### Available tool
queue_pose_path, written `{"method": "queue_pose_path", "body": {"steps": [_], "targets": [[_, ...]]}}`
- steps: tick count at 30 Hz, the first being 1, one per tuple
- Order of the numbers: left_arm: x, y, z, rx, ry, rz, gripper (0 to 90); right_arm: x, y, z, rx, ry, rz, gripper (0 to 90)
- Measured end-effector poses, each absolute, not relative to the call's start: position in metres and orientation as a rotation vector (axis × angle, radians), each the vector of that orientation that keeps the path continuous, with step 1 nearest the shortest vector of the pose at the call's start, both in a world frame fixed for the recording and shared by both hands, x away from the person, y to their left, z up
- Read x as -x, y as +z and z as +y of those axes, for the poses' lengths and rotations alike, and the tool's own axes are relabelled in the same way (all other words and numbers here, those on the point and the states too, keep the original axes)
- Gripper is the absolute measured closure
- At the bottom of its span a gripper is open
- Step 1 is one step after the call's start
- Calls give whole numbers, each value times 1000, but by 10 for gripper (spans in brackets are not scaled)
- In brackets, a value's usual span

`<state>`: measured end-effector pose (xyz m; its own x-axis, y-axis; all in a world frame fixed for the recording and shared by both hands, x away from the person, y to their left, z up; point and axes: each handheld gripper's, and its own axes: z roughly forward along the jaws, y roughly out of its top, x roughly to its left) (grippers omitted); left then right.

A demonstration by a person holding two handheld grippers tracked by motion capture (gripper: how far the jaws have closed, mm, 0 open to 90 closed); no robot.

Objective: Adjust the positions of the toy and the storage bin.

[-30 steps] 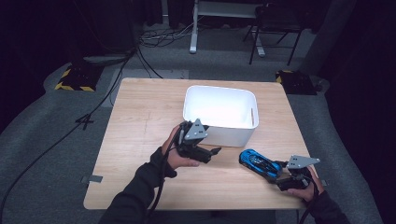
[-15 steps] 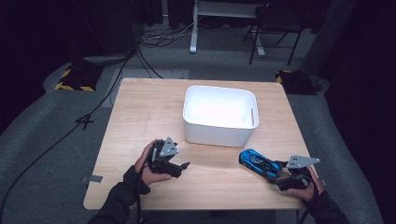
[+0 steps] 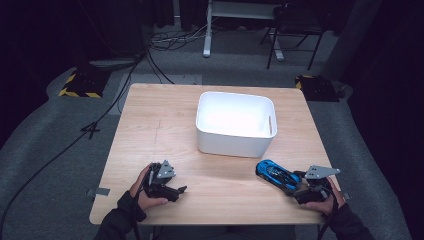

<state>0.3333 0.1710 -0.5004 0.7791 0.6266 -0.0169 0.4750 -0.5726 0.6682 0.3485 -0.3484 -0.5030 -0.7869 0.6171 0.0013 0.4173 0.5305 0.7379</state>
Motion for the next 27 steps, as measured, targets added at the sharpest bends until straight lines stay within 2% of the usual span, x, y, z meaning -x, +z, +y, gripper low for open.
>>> {"method": "queue_pose_path", "body": {"steps": [1,3,27], "targets": [[-333,-500,171,-2290,290,815,161,-349,-503,-348,-868,1107,2512,160],[-333,-501,174,-2285,298,815,160,-347,-503,-347,-874,1119,2501,217],[-337,-502,185,-2256,301,858,158,-344,-498,-358,-861,1265,2441,246]]}}
